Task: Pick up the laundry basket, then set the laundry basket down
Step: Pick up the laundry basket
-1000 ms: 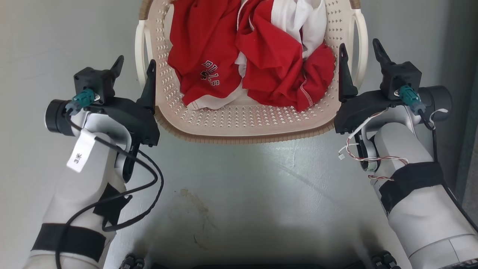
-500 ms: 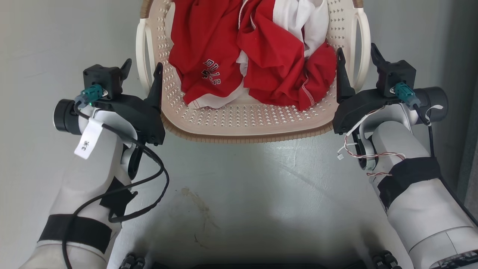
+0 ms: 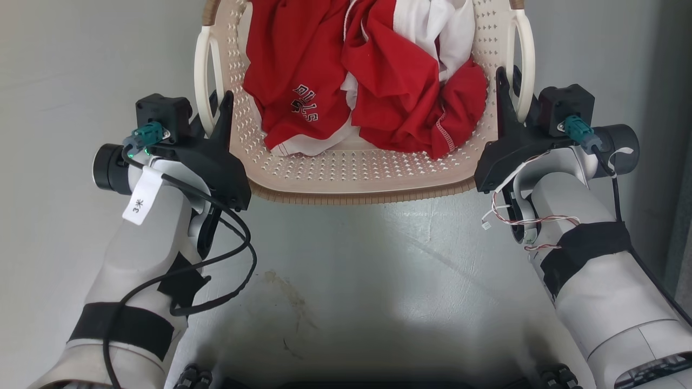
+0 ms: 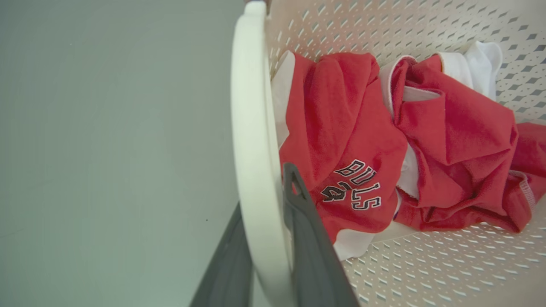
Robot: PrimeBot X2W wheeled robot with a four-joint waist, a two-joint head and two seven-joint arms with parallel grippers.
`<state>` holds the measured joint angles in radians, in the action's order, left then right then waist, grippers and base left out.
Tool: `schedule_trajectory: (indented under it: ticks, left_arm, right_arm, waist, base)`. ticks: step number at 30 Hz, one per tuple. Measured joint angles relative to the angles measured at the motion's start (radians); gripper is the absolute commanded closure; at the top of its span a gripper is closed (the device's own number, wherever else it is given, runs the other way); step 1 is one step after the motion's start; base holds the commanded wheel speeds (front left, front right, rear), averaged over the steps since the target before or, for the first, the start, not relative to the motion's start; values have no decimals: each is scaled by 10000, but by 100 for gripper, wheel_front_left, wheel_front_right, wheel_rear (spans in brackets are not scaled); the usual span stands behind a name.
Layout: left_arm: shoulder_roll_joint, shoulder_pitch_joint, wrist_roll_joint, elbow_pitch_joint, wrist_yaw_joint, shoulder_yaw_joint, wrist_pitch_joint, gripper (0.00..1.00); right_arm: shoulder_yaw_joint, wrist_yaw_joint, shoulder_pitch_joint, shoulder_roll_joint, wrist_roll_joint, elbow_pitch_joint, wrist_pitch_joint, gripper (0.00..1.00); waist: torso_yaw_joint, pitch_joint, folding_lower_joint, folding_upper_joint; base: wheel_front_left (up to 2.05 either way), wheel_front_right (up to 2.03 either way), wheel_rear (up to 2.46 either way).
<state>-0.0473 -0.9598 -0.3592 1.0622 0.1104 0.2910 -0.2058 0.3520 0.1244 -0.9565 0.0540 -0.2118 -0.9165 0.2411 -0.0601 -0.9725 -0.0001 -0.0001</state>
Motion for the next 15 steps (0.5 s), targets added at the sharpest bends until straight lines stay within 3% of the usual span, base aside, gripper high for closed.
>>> schedule_trajectory:
  ticks: [15]
  left_arm:
    - [151,-54,-98,903,59,79,-75,100]
  right_arm:
    - [414,-4,-84,-82,-470,-857,65,100]
  waist:
    - [45,583,1,1]
  base:
    - [0,0,0]
